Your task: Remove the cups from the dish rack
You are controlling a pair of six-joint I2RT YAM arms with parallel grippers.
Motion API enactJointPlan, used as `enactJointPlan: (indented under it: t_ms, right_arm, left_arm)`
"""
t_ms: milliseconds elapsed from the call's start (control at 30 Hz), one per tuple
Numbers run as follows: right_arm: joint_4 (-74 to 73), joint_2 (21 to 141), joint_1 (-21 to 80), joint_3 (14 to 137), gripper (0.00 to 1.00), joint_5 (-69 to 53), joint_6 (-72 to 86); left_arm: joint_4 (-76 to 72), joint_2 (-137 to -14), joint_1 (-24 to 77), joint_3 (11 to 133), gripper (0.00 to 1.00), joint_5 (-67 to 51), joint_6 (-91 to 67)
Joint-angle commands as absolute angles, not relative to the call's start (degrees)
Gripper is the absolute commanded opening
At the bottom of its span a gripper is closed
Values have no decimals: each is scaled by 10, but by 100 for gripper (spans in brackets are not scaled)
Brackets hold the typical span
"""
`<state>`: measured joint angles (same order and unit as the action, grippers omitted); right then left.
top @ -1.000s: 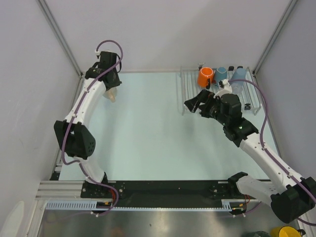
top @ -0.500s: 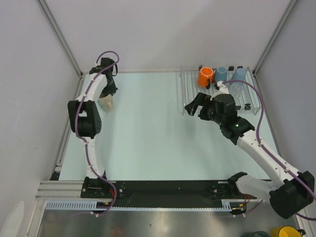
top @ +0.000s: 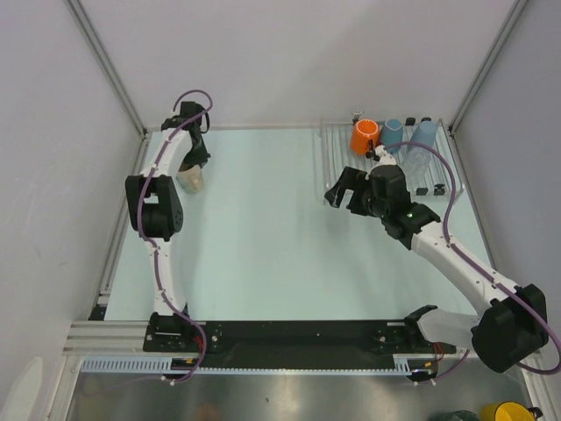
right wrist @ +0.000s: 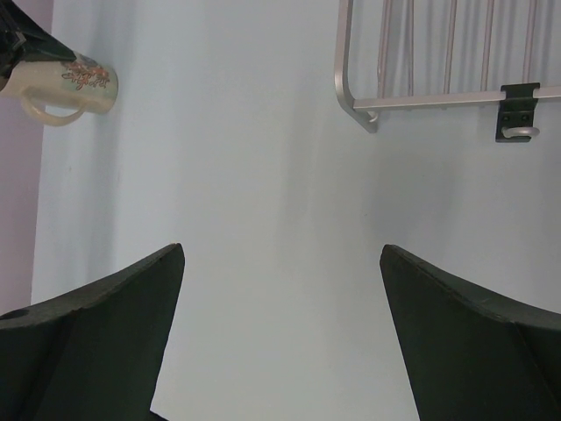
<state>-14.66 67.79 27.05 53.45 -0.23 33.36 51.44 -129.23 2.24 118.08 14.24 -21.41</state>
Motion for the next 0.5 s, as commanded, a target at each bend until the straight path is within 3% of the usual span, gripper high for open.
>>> enactJointPlan:
  t_ms: [0, 100, 133, 300, 467]
  right_arm:
    - [-134, 686, 273, 565, 100, 5, 325]
    - [-134, 686, 273, 565, 100, 5, 323]
    - [-134, 686, 274, 566, 100, 6, 323]
    - [-131, 686, 273, 565, 100, 5, 323]
    - [-125, 686, 273, 561, 100, -17, 333]
  left_arm:
    - [504, -1288, 17, 1216, 0, 153, -204]
    - [507, -1287, 18, 1215, 5, 157, -211]
    - [507, -1284, 18, 1211, 17, 159, -212]
    - [506, -1246, 17, 1211, 51, 184, -220]
    - [507, -1206, 17, 1218, 64, 199, -221]
